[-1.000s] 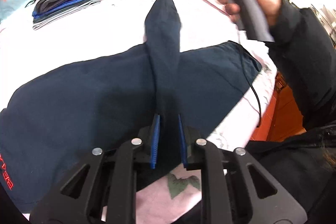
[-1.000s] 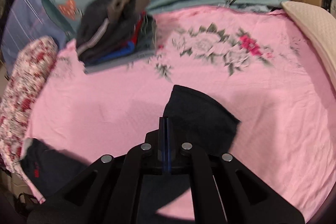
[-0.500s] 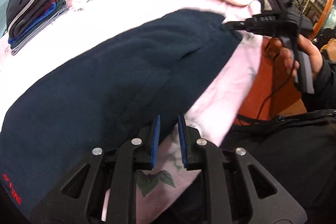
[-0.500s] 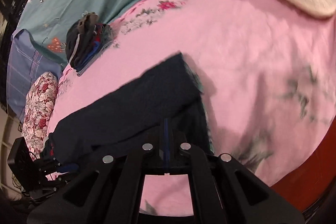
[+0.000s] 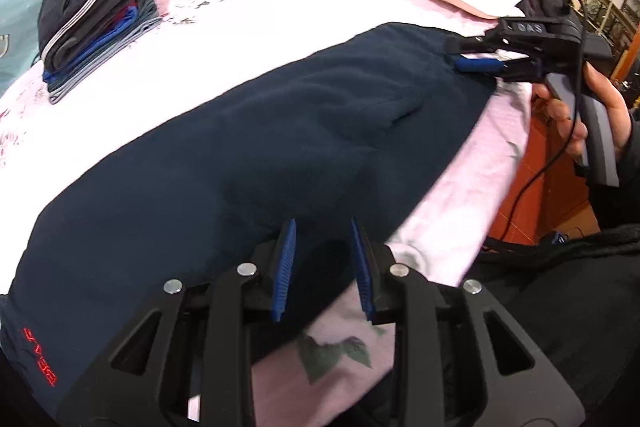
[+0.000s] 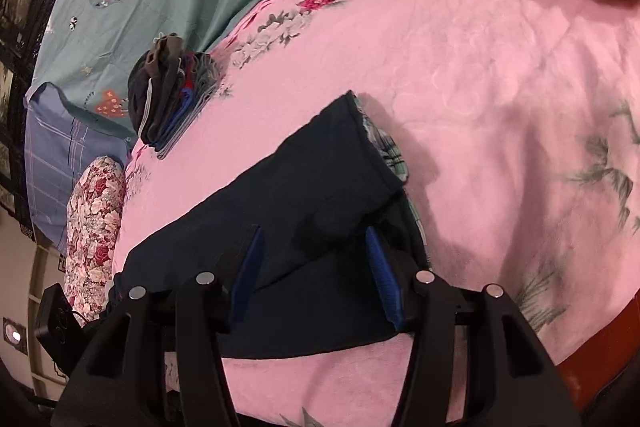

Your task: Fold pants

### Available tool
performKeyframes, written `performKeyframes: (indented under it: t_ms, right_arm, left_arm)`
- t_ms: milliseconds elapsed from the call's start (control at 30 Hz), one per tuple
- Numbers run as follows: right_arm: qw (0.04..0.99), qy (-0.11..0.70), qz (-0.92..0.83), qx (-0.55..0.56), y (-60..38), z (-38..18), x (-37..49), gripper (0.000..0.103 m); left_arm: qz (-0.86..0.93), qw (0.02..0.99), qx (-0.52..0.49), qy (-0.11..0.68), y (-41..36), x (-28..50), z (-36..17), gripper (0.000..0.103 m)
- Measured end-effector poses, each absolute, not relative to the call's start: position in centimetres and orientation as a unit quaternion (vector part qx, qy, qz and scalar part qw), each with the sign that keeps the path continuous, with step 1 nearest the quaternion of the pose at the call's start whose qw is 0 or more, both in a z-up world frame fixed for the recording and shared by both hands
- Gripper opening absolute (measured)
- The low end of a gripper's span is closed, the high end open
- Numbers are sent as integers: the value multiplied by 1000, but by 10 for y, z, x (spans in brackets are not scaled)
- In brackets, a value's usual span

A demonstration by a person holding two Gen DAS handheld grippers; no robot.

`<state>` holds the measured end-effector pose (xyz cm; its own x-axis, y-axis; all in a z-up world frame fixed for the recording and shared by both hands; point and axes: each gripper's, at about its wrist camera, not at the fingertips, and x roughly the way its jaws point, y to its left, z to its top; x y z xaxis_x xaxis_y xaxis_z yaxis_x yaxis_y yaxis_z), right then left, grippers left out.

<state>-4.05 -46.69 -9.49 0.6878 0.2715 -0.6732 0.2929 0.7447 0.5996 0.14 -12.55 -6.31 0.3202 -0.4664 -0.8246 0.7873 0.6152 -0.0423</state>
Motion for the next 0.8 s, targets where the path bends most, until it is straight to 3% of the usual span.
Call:
performKeyframes:
  t_ms: [233,267,333,433,467,533,567,800]
  right_arm:
    - [847,393,-3,358,-467,-96,-36,53]
    - [847,393,-3,358,-467,-96,-35,53]
    - [847,393,-2,358,-467,-97,-34,53]
    - [848,390,-1,358,-468,-99,-33,47]
    - [849,389,1,357,-468,-100,-32,39]
    - [850,389,3,354,-468,-102,-32,22]
    - [853,385,6,353,-469,-104,-32,10]
    - [870,343,14,353,-471,-80,-37,5]
  left_arm:
    - [-388,789,235,414,-140,2,-70,30]
    - [-384,791,244,409,-142,1,-70,32]
    - [-366,801,267,392,-145,-1,-70,47]
    - [-355,805,280,383,-146,1,-71,49]
    - [-351,808,277,385,-148,5,-70,45]
    - [-346,808,265,396,-146,15,-72,16]
    - [-349,807,256,401,-145,18,-72,10]
    - [-365,818,226,383,-134,13,-51,6]
